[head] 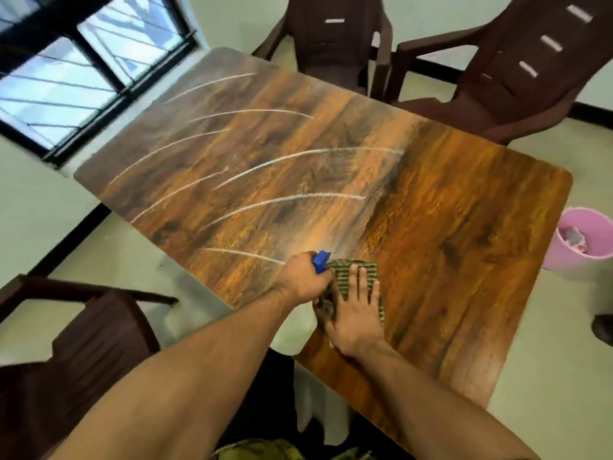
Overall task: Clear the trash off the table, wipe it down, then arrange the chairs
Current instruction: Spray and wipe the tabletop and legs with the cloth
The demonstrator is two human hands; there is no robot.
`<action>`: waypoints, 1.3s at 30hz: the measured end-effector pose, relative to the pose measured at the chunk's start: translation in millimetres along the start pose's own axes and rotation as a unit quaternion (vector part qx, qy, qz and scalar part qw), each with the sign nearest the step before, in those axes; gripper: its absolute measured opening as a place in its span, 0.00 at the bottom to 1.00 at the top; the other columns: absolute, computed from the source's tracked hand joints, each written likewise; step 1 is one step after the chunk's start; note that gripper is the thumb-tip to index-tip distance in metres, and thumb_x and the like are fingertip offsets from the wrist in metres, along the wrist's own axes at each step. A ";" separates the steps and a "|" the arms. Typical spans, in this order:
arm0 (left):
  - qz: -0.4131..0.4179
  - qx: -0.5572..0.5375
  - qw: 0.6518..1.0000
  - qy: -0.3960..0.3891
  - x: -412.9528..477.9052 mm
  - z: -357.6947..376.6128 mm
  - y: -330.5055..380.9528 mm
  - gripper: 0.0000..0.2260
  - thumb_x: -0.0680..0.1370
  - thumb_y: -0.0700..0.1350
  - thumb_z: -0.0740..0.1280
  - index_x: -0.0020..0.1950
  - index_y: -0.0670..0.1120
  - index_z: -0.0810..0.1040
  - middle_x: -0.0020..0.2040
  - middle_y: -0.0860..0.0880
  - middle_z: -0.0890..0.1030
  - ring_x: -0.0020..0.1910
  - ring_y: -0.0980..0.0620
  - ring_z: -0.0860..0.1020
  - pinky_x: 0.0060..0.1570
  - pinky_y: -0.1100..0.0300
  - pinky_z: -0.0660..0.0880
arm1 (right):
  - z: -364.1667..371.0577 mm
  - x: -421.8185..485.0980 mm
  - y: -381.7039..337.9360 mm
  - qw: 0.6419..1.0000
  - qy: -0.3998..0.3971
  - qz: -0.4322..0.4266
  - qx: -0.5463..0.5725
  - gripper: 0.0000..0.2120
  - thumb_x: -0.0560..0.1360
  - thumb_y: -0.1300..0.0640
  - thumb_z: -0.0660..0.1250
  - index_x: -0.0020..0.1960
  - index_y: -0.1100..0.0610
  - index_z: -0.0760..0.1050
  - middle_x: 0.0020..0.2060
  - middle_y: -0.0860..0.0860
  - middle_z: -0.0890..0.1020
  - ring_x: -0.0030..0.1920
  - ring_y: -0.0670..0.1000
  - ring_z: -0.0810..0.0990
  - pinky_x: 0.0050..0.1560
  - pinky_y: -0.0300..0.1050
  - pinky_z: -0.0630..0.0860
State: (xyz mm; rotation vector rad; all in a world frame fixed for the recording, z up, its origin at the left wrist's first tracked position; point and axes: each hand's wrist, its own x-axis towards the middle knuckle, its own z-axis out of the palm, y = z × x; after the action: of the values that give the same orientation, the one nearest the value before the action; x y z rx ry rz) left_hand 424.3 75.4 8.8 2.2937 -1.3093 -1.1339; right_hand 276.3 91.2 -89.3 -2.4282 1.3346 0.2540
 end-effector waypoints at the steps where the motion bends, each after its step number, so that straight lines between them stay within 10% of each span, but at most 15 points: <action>1: 0.009 0.005 1.000 -0.007 10.8 -5.7 -2.0 0.11 0.78 0.49 0.68 0.38 0.49 0.71 0.32 0.51 0.76 0.29 0.55 0.74 0.27 0.65 0.67 | 3.8 3.4 -10.4 1.000 -0.003 -0.016 -0.007 0.39 0.75 0.35 0.48 0.82 0.51 0.48 0.79 0.65 0.40 0.78 0.65 0.36 0.75 0.70 0.37; 9: 0.129 0.092 0.984 -0.085 99.3 -56.3 -21.0 0.08 0.75 0.52 0.68 0.40 0.53 0.71 0.36 0.53 0.76 0.36 0.52 0.76 0.35 0.59 0.69 | -12.8 67.5 -61.0 0.954 0.065 0.276 0.100 0.38 0.77 0.36 0.50 0.81 0.51 0.50 0.80 0.59 0.48 0.80 0.61 0.42 0.76 0.64 0.38; 18: 0.188 0.116 0.969 -0.112 180.3 -84.6 22.4 0.08 0.75 0.52 0.70 0.45 0.48 0.76 0.42 0.46 0.81 0.42 0.46 0.80 0.43 0.55 0.77 | -39.9 122.0 -46.3 0.954 0.053 0.275 0.109 0.35 0.80 0.33 0.42 0.80 0.46 0.33 0.78 0.53 0.31 0.76 0.55 0.26 0.76 0.61 0.31; 32: 0.159 0.120 0.978 -0.066 349.2 -88.5 162.4 0.12 0.75 0.52 0.69 0.39 0.45 0.72 0.38 0.45 0.78 0.35 0.45 0.76 0.35 0.57 0.70 | -129.1 320.8 130.4 0.924 0.113 0.350 0.106 0.36 0.78 0.32 0.37 0.81 0.47 0.41 0.81 0.54 0.40 0.80 0.57 0.36 0.76 0.61 0.34; 39: 0.171 0.070 0.975 -0.124 403.3 -113.5 183.6 0.12 0.74 0.52 0.67 0.47 0.43 0.74 0.39 0.43 0.80 0.37 0.42 0.83 0.41 0.48 0.83 | -163.6 384.2 184.7 0.814 0.144 0.546 0.136 0.36 0.80 0.34 0.40 0.82 0.51 0.44 0.81 0.57 0.42 0.80 0.60 0.39 0.76 0.64 0.36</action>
State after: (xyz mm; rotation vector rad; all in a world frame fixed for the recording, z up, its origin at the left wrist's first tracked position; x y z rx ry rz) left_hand 511.8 -373.0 -13.8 1.9509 -1.8460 -1.2668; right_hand 325.2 -362.5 -103.9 -1.2388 2.5659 -0.0493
